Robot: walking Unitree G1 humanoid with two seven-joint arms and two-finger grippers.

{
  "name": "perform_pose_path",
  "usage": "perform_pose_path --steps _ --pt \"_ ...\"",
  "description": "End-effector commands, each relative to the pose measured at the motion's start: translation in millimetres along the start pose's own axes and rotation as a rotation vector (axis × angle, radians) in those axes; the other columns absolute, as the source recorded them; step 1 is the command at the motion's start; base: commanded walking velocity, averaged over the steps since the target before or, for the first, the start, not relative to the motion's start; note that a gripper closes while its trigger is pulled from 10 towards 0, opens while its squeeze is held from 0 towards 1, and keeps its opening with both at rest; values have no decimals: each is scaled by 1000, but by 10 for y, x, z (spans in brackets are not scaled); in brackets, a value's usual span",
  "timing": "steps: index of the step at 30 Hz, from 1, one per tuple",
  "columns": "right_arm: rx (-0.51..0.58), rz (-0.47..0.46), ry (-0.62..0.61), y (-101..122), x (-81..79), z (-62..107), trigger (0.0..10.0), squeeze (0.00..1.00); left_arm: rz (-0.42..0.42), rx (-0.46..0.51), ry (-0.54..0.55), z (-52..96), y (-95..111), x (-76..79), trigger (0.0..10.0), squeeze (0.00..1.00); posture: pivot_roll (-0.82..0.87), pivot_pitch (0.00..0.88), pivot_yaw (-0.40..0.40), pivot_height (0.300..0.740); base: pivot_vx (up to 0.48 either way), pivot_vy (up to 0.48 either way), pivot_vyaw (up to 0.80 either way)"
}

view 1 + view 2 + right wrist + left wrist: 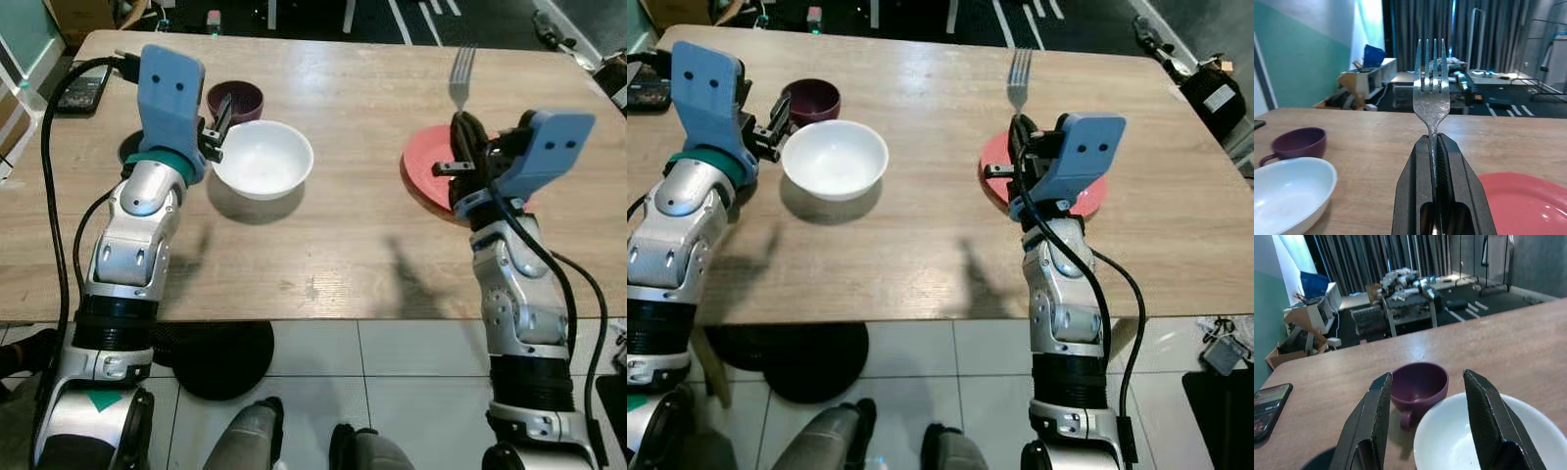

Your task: Setting the table

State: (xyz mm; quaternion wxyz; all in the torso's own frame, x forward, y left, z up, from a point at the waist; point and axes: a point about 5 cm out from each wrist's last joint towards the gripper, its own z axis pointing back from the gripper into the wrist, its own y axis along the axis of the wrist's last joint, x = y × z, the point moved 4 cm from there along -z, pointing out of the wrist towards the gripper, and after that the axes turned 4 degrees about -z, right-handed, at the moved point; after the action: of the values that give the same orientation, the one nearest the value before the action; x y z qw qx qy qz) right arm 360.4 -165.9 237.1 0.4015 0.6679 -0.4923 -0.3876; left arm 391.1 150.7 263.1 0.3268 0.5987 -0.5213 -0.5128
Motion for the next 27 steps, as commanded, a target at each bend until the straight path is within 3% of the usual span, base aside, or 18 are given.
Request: perform_pose_path --steps 1,20,27 --pt "-11 -16 9 -9 16 -12 10000 0 -6 -4 0 -11 -24 34 10000 0 189 0 -20 740 0 0 0" --pt "-7 -26 -50 -27 150 4 10000 0 25 -18 24 -36 -120 73 10000 0 172 0 -15 740 0 0 0" --pt "-12 -21 -56 -30 184 12 10000 0 32 -11 16 -35 -121 107 10000 0 173 0 -15 740 -480 0 0"
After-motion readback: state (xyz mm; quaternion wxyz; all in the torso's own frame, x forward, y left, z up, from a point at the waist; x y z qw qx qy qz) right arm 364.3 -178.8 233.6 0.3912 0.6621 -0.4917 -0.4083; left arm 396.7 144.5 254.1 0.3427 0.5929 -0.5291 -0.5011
